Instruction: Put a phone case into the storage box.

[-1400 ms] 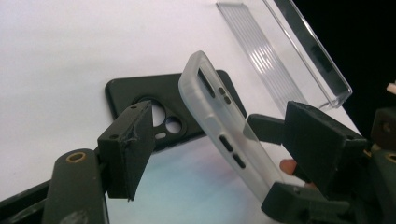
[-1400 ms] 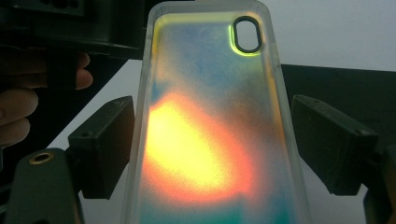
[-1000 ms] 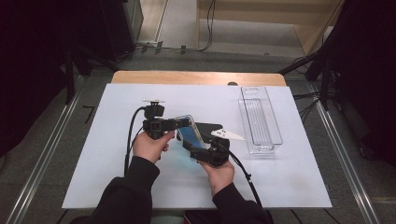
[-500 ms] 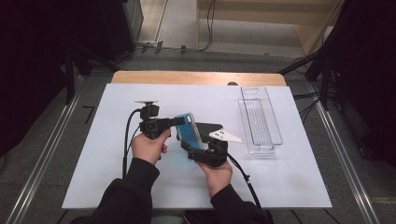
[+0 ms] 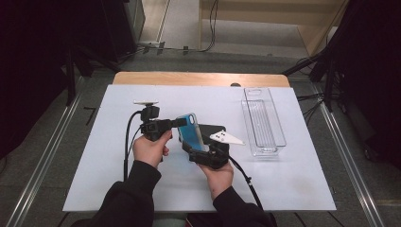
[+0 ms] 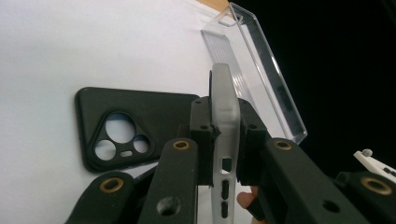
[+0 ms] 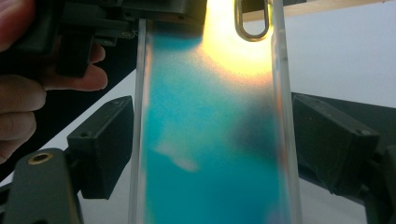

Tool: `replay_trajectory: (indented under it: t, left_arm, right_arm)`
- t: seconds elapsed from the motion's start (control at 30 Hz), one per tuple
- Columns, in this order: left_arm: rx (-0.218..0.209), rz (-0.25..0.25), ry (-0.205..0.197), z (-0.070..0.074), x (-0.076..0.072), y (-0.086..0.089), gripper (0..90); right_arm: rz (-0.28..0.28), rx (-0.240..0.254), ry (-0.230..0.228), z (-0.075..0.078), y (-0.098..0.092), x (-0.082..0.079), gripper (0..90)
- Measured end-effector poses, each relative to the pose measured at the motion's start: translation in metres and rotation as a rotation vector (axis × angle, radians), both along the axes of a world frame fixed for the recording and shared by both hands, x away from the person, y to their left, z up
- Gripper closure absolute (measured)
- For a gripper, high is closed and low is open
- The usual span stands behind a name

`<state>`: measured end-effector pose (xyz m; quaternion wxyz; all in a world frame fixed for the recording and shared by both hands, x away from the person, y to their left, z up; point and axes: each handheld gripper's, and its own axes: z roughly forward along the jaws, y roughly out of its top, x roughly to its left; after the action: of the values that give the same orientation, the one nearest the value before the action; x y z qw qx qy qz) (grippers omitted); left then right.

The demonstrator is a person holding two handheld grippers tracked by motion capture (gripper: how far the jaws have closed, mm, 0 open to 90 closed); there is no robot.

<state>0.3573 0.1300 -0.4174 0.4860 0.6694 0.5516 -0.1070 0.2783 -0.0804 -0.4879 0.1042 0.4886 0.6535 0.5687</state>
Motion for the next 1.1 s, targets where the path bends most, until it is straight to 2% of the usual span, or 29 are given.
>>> replay_trajectory:
  t: [0.03,0.1,0.13,0.17,0.2,0.27,0.3,0.33,0.37,0.4,0.43,0.47,0.5,0.53,0.57,0.63,0.67,0.7,0.73,0.77,0.83,0.9,1.03,1.1]
  left_arm:
    - [-0.009,0.003,-0.006,0.001,-0.001,0.001,81.1]
    - [-0.013,0.003,-0.017,0.003,-0.002,0.001,81.2]
    - [-0.012,-0.003,-0.019,0.004,-0.003,0.0,81.2]
    - [-0.012,-0.007,-0.022,0.005,-0.004,0.0,81.2]
    - [-0.011,-0.013,-0.034,0.007,-0.005,-0.002,81.1]
    - [-0.007,-0.018,-0.04,0.009,-0.006,-0.003,81.1]
    - [0.0,-0.016,-0.051,0.01,-0.007,-0.003,81.0]
    - [0.012,-0.018,-0.066,0.012,-0.008,-0.004,81.0]
    - [0.019,-0.006,-0.102,0.014,-0.01,-0.003,80.9]
    - [0.019,-0.006,-0.102,0.014,-0.01,-0.003,80.9]
    - [0.038,0.004,-0.134,0.017,-0.011,-0.002,80.9]
    - [0.038,0.004,-0.134,0.017,-0.011,-0.002,80.9]
    - [0.066,0.008,-0.165,0.019,-0.012,-0.002,80.9]
    - [0.066,0.008,-0.165,0.019,-0.012,-0.002,80.9]
    - [0.073,0.007,-0.182,0.02,-0.013,-0.001,80.9]
    - [0.081,0.009,-0.223,0.02,-0.015,0.0,80.8]
    - [0.081,0.009,-0.223,0.02,-0.015,0.0,80.8]
    - [0.089,0.016,-0.242,0.02,-0.016,0.0,80.8]
    - [0.092,0.023,-0.256,0.02,-0.017,0.001,80.8]
    - [0.096,0.033,-0.278,0.02,-0.019,0.001,80.8]
    - [0.105,0.034,-0.3,0.021,-0.021,0.001,80.8]
    - [0.118,0.028,-0.326,0.021,-0.023,0.001,80.8]
    - [0.125,-0.011,-0.365,0.018,-0.026,0.0,80.8]
    - [0.124,-0.013,-0.394,0.017,-0.028,0.0,80.7]
  right_arm:
    - [0.002,-0.013,-0.028,0.001,0.0,0.0,14.4]
    - [0.006,-0.017,-0.033,0.002,-0.001,0.0,14.2]
    - [0.027,-0.035,-0.021,0.005,-0.001,0.003,7.5]
    - [0.027,-0.035,-0.021,0.005,-0.001,0.003,7.5]
    - [0.052,-0.06,-0.003,0.008,0.0,0.006,0.0]
    - [0.063,-0.073,0.006,0.009,0.0,0.008,0.0]
    - [0.099,-0.097,0.027,0.01,-0.002,0.011,0.0]
    - [0.099,-0.097,0.027,0.01,-0.002,0.011,0.0]
    - [0.117,-0.117,0.045,0.013,-0.005,0.013,0.0]
    - [0.121,-0.129,0.048,0.014,-0.007,0.013,0.0]
    - [0.129,-0.14,0.058,0.016,-0.009,0.014,0.0]
    - [0.129,-0.14,0.058,0.016,-0.009,0.014,0.0]
    - [0.163,-0.167,0.074,0.019,-0.014,0.015,0.0]
    - [0.163,-0.167,0.074,0.019,-0.014,0.015,0.0]
    - [0.175,-0.178,0.082,0.021,-0.016,0.015,0.0]
    - [0.222,-0.196,0.113,0.022,-0.025,0.015,0.0]
    - [0.222,-0.196,0.113,0.022,-0.025,0.015,0.0]
    - [0.266,-0.201,0.134,0.021,-0.029,0.014,0.0]
    - [0.266,-0.201,0.134,0.021,-0.029,0.014,0.0]
    - [0.318,-0.211,0.142,0.021,-0.034,0.013,0.0]
    - [0.324,-0.22,0.143,0.021,-0.035,0.011,0.0]
    - [0.358,-0.244,0.127,0.022,-0.04,0.008,0.0]
    - [0.383,-0.26,0.11,0.023,-0.045,0.008,0.0]
    - [0.432,-0.225,0.107,0.025,-0.048,0.007,0.0]
